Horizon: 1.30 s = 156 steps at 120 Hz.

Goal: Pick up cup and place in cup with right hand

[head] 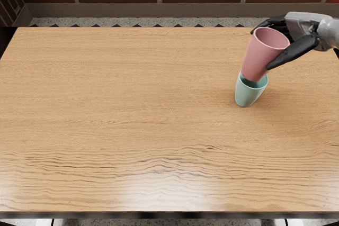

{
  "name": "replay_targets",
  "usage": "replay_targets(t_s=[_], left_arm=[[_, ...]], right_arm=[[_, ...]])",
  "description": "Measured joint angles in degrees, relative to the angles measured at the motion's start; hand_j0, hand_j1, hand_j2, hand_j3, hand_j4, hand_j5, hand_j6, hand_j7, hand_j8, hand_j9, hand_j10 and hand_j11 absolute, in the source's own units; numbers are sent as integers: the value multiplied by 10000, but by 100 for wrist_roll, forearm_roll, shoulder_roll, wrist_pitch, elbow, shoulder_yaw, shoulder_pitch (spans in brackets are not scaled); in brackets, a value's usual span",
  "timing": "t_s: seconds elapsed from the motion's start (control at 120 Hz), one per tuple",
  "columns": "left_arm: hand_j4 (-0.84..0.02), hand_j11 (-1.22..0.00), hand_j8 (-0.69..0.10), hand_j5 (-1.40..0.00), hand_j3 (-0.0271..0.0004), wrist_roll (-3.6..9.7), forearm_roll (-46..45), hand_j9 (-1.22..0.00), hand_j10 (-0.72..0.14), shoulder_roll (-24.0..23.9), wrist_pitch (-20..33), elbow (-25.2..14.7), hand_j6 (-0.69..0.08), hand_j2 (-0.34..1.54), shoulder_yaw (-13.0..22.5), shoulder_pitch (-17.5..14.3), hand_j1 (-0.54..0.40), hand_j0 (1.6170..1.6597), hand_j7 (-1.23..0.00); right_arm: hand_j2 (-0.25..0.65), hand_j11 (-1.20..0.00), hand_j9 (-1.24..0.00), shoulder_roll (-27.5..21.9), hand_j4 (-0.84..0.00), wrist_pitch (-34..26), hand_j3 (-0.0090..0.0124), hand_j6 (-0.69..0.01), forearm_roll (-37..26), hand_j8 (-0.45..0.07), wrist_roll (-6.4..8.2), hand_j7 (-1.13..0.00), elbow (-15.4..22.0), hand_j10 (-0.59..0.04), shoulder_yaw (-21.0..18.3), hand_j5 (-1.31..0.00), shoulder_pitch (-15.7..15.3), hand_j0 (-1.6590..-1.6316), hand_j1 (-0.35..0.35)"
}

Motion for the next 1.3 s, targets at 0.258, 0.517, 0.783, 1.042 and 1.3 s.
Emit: replay_targets(t_s=[0.258,0.517,0.783,1.042,1.3], left_arm=[[-3,-2,-3,-3,-2,-1,0,-3,-2,0,0,0,-4,3,0,0,3489,16581,-3],[-3,-2,-3,-3,-2,0,0,-3,-2,0,0,0,-4,3,0,0,3489,16581,-3],[-3,-2,-3,-3,-2,0,0,-3,-2,0,0,0,-4,3,0,0,3489,16581,-3],[-3,-2,-4,-3,-2,0,0,-2,-2,0,0,0,-4,3,0,0,3490,16581,-3],[-3,-2,-4,-3,-2,-1,0,-2,-2,0,0,0,-4,3,-1,0,3490,16581,-3]], right_arm=[[909,-6901,-6835,12,-3483,44,6,-2872,-21,-2641,268,-6448,-167,-3746,-7,-6762,-215,-16565,1430],[901,-6897,-6830,84,-3498,44,6,-2890,-123,-2654,473,-6437,-334,-3759,-8,-6757,-363,-16566,1418],[904,-6906,-6836,239,-3492,1,5,-2882,-480,-2650,722,-6434,-521,-3751,-3,-6759,-509,-16567,1423],[900,-6901,-6835,393,-3504,-18,6,-2897,-659,-2655,857,-6433,-705,-3761,-1,-6761,-646,-16568,1413],[906,-6909,-6841,498,-3491,-36,5,-2891,-698,-2640,1018,-6433,-864,-3747,-6,-6769,-721,-16568,1424]])
